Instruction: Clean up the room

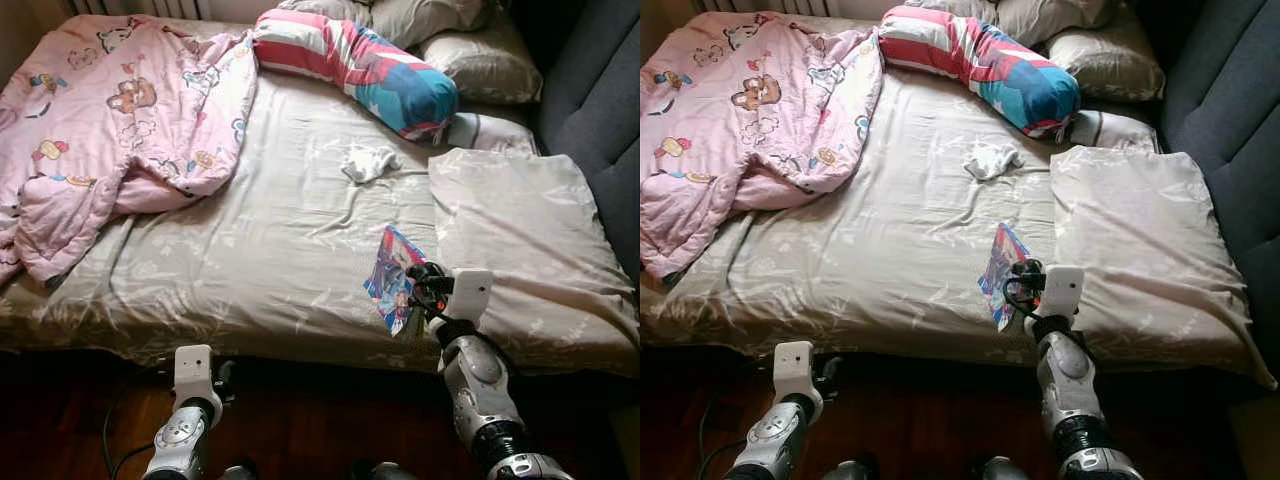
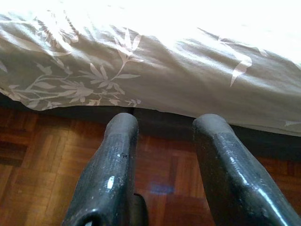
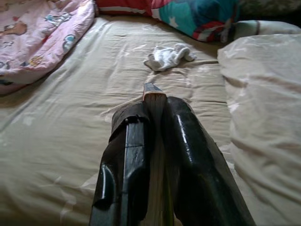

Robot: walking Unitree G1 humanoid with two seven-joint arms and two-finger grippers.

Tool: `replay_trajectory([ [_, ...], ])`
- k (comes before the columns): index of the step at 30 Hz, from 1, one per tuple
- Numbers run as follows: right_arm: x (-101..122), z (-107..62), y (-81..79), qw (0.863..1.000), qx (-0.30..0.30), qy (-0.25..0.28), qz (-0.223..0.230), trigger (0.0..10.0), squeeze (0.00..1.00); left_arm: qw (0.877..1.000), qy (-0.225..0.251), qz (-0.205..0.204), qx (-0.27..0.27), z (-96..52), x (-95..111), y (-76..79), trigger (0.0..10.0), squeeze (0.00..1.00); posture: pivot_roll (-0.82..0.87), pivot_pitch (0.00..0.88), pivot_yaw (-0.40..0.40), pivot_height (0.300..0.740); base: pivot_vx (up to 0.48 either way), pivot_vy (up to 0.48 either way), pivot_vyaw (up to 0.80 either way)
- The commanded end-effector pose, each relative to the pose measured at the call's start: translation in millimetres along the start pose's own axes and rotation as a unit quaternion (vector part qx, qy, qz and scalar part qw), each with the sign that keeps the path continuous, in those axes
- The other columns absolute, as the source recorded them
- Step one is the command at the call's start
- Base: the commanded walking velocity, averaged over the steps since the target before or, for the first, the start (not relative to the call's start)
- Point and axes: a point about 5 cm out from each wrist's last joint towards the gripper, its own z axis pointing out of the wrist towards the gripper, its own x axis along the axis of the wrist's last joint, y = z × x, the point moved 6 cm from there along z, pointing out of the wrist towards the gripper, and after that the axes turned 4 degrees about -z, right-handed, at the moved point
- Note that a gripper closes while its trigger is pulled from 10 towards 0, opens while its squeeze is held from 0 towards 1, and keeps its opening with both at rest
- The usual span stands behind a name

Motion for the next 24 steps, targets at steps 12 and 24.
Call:
replay_trajectory([
  [12,8.0,0.4,-0.5,1.000,0.005,0.019,0.001,10.0,0.00,1.000,-0.004,-0.002,-0.003,-2.4,-5.4,1.4,10.0,0.00,-0.05,0.205,-0.039,0.740,0.306,0.000,0.00],
  [24,6.0,-0.2,2.5,1.000,-0.004,0.015,0.002,10.0,0.00,1.000,-0.003,-0.002,-0.005,-2.0,-4.8,2.7,10.0,0.00,-0.05,0.212,-0.039,0.740,0.338,0.000,0.00],
])
